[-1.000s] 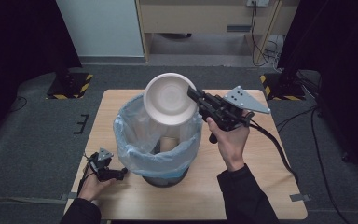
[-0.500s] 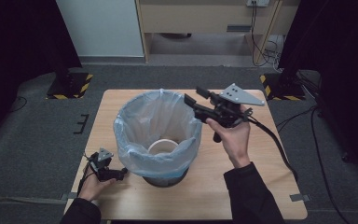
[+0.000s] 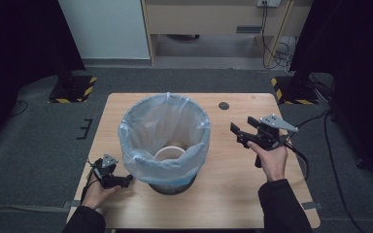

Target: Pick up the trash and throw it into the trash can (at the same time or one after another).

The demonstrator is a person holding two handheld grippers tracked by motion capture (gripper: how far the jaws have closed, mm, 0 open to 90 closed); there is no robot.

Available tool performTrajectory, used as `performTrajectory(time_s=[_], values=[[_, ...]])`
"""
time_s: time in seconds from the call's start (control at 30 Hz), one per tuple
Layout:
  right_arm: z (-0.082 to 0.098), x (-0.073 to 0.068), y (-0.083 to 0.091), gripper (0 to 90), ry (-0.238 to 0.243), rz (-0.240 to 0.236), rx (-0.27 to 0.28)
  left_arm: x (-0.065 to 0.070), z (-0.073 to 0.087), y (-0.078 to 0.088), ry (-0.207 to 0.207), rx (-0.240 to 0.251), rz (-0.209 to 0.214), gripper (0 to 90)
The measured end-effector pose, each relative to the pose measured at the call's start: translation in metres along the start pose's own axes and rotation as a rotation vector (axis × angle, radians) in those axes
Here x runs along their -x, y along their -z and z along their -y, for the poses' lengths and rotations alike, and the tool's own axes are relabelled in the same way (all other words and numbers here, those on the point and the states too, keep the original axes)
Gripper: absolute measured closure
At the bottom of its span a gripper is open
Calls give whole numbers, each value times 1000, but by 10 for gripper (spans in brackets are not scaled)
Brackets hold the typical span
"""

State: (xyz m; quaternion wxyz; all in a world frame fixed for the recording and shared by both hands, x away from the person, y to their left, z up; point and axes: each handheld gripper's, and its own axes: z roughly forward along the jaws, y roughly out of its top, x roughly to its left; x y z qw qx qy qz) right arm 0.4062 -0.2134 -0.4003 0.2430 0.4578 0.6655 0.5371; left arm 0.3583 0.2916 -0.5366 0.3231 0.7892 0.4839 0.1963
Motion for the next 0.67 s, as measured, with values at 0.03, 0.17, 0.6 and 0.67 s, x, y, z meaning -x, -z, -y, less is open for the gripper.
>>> performTrajectory(time_s=[0.03,0.17,0.6,0.67], values=[[7,4,0,234,-3,6,-18,0,0,0,0,0,0,0],[34,19,1,226,-27,27,-82,0,0,0,0,0,0,0],[104,71,24,159,-49,128,-313,0,0,0,0,0,0,0],[105,74,25,155,-42,146,-327,0,0,0,0,0,0,0]])
